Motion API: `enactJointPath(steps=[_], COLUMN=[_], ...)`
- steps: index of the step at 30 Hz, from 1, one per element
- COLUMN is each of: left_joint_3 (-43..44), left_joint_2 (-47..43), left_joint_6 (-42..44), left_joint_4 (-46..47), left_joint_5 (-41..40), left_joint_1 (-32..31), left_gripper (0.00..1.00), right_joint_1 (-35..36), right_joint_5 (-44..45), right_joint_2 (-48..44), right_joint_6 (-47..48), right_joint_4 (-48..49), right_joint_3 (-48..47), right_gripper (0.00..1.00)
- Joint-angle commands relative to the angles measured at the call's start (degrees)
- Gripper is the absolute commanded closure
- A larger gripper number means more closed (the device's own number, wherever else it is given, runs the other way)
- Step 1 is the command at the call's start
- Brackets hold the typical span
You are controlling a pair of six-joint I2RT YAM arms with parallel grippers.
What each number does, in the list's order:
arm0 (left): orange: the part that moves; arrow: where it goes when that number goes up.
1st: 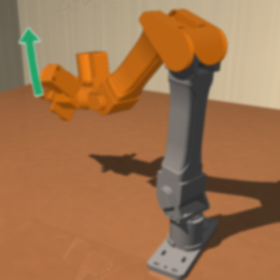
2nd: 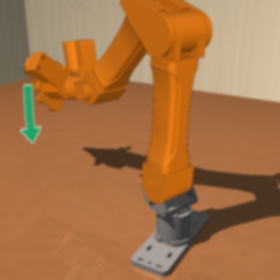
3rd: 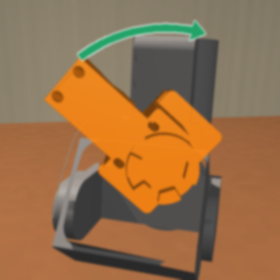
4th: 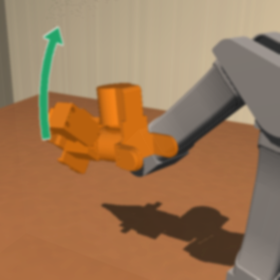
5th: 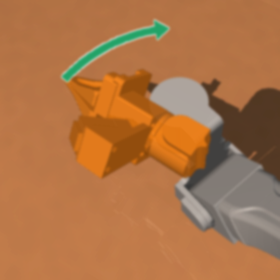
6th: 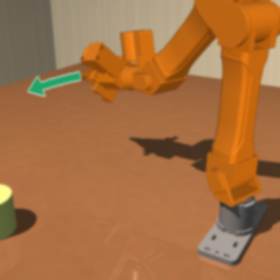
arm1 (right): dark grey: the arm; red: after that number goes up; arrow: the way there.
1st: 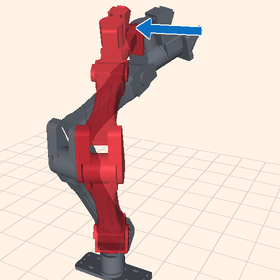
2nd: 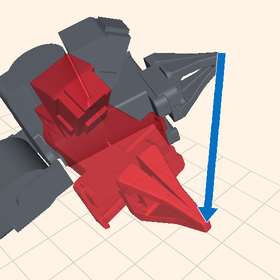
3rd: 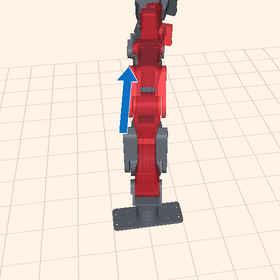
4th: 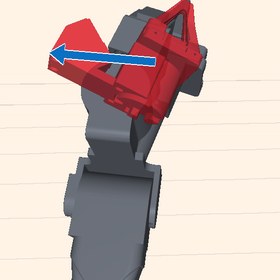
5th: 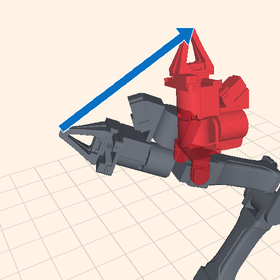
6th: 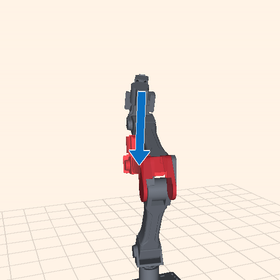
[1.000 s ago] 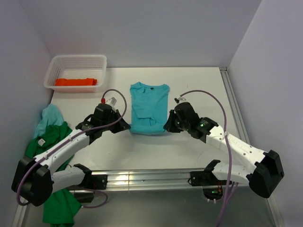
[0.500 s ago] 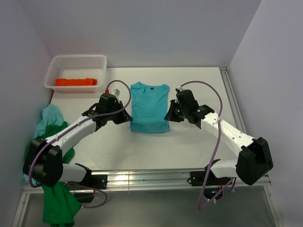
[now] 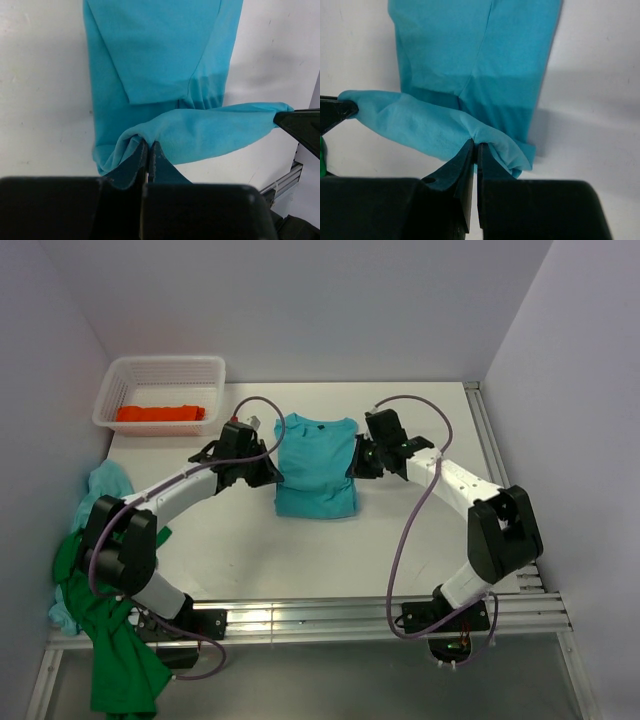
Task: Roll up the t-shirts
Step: Fold the tshirt
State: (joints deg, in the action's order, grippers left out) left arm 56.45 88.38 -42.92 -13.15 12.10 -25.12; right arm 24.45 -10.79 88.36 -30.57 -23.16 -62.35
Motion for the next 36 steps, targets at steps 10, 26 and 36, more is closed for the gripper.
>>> enactJointPath(steps=[10, 26, 36], left_joint_3=[7.89, 11.85, 3.77], left_joint_2=[9.18, 16.56, 3.50], left_joint_6=[2.05, 1.61, 2.48], left_joint_4=[4.97, 10.42, 16.13], left_joint_5=[0.12, 2.22, -3.04], left_joint_1=[3.06, 5.17, 5.17], left_gripper=[1.00, 0.66, 0.21], right_joint_1=[-2.56, -4.32, -3.88], right_joint_5=[0.77, 3.05, 7.44], right_joint_2=[10.51, 18.96, 5.54], right_joint_6=[2.27, 0.33, -0.11], right_joint_4=[2.33, 5.40, 11.98], right_joint_3=[-10.42, -14.21, -2.81], right_gripper=[1.00, 0.82, 0.45])
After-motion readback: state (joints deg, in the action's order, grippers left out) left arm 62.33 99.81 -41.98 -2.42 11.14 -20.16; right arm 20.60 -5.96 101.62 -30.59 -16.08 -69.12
